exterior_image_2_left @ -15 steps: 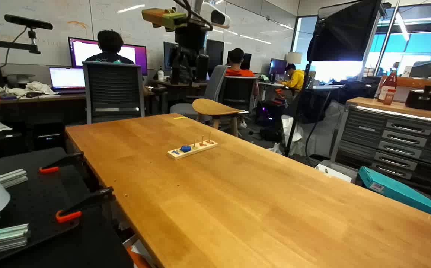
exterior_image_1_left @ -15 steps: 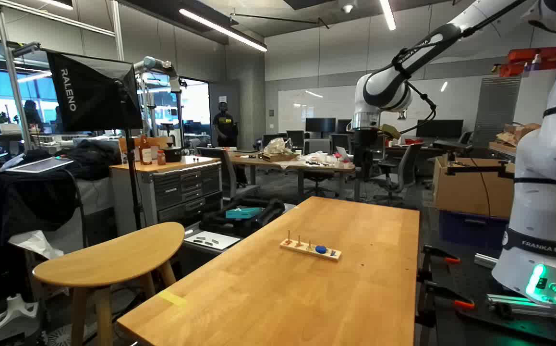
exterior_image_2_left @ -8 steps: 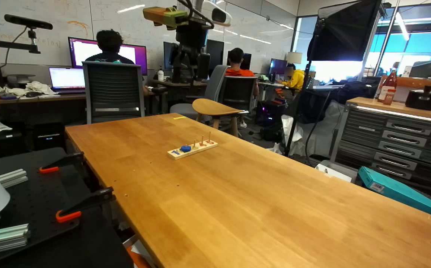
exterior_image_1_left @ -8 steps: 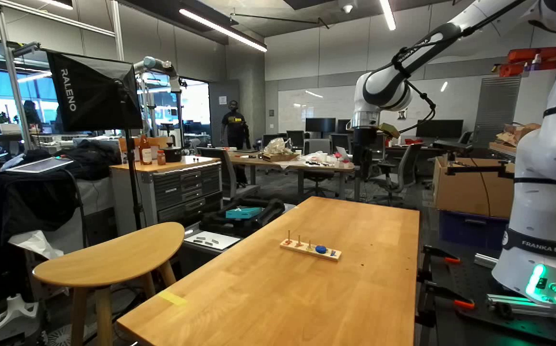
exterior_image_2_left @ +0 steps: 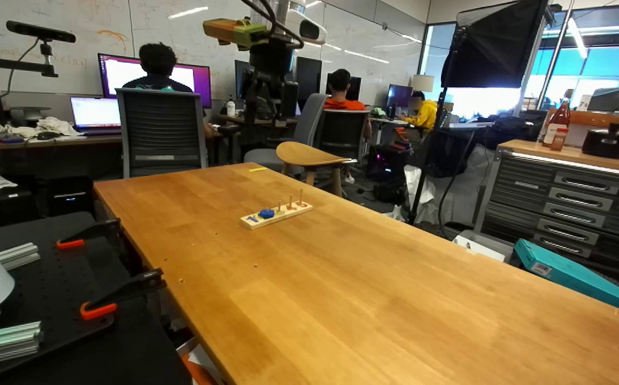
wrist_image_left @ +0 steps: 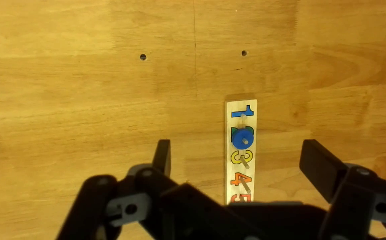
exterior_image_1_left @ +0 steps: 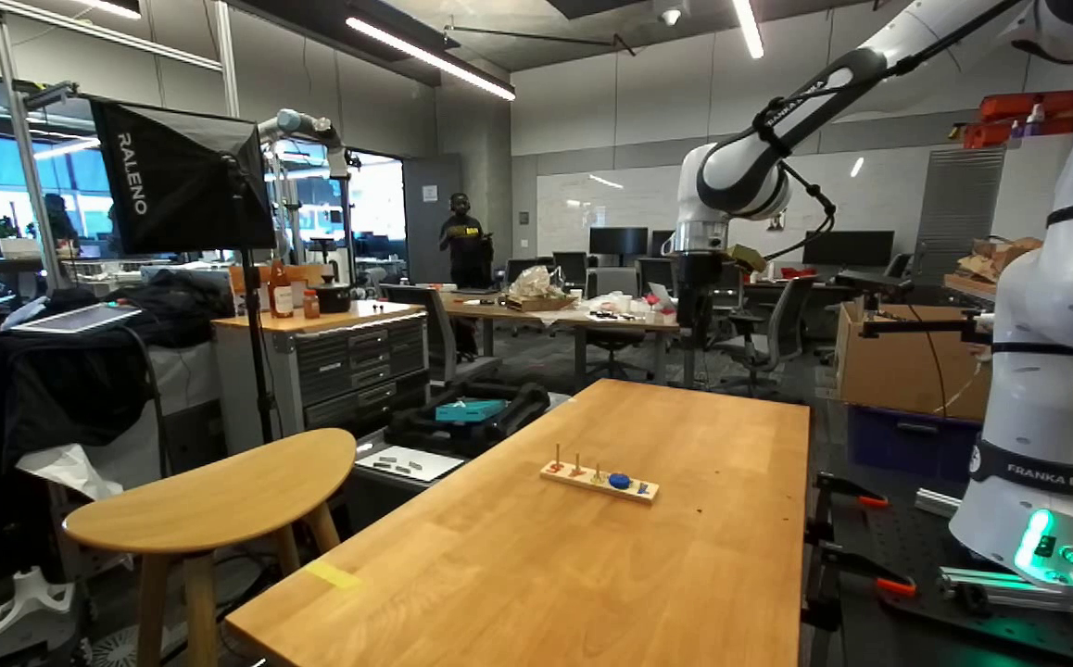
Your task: Put the blue disk on the wooden rack on the table
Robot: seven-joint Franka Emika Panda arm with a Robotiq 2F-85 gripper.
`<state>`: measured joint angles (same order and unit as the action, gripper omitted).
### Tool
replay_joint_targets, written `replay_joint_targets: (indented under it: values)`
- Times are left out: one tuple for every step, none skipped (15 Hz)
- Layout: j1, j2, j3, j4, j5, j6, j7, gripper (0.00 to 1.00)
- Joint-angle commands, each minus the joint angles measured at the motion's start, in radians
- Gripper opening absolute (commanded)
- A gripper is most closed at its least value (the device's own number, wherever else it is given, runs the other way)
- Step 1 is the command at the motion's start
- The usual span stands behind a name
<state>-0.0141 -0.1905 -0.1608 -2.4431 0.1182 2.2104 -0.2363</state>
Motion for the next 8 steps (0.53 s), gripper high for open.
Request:
replay_joint_targets:
  values:
    - [0.009,0.07,0.072,-0.006,-0.043,0.13,0.033,1.0]
    - [0.013,0.096,0.09,-0.007,-0.055,0.174,0.044,1.0]
    - [0.016,0.123,0.107,-0.004,-0.074,0.212,0.059,1.0]
    - [0.018,0.155,0.12,0.001,-0.085,0.248,0.07,1.0]
    - [0.019,0.195,0.134,0.007,-0.114,0.288,0.095,1.0]
    - [0.02,0.225,0.143,0.013,-0.141,0.318,0.116,1.0]
    - [0.019,0.266,0.148,0.032,-0.166,0.339,0.135,1.0]
    - [0.021,0.3,0.151,0.043,-0.19,0.361,0.153,1.0]
